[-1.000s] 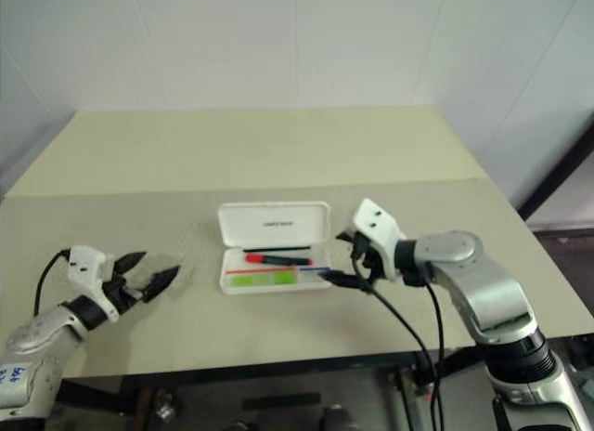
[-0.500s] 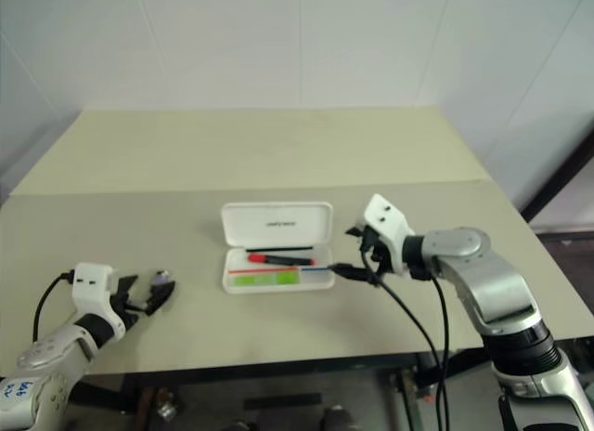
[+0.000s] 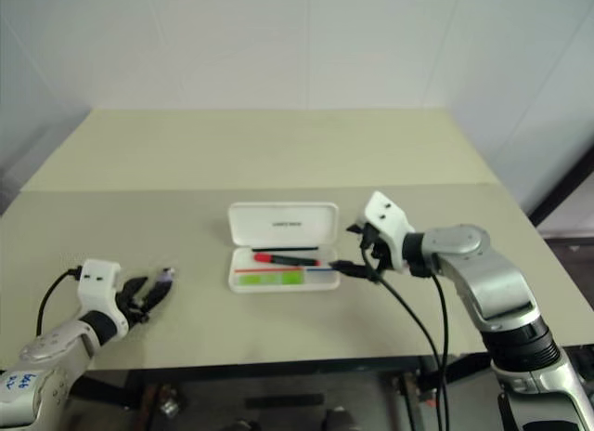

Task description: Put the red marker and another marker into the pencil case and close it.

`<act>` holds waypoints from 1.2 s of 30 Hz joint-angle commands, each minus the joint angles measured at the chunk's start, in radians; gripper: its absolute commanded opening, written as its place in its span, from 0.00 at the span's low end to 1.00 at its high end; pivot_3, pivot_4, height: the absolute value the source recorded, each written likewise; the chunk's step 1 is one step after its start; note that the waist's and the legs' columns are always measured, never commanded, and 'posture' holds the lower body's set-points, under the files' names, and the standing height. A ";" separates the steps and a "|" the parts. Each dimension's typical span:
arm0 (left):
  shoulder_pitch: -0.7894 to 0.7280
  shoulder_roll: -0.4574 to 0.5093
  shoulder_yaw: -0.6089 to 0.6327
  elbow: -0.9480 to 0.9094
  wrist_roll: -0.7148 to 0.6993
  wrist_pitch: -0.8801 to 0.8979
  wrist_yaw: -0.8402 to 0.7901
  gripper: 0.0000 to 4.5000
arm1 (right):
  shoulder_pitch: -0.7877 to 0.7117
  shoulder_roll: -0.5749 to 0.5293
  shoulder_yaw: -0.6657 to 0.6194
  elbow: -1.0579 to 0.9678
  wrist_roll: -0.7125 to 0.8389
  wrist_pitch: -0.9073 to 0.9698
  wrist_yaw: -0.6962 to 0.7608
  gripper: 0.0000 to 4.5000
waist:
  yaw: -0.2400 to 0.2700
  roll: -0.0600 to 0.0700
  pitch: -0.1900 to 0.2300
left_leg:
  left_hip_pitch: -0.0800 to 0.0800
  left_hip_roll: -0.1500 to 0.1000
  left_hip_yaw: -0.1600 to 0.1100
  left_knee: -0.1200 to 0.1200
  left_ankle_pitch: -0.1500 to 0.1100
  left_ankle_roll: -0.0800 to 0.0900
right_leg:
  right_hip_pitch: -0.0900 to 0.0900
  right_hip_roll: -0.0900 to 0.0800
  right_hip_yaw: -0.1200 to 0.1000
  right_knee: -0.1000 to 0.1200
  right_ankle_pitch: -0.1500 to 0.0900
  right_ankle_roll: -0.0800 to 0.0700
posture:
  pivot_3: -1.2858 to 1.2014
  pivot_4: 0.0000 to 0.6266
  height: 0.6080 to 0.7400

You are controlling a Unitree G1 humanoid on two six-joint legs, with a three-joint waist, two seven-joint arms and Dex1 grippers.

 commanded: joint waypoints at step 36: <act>-0.618 0.160 -0.334 0.371 -0.082 -0.337 -1.038 0.08 | 0.375 -0.112 -0.469 -0.313 0.351 -0.134 0.057 1.00 | 0.025 0.000 0.000 | 0.000 0.002 0.003 -0.011 0.002 0.004 | 0.003 0.002 -0.002 -0.019 0.008 0.000 | 0.52 0.24 1.00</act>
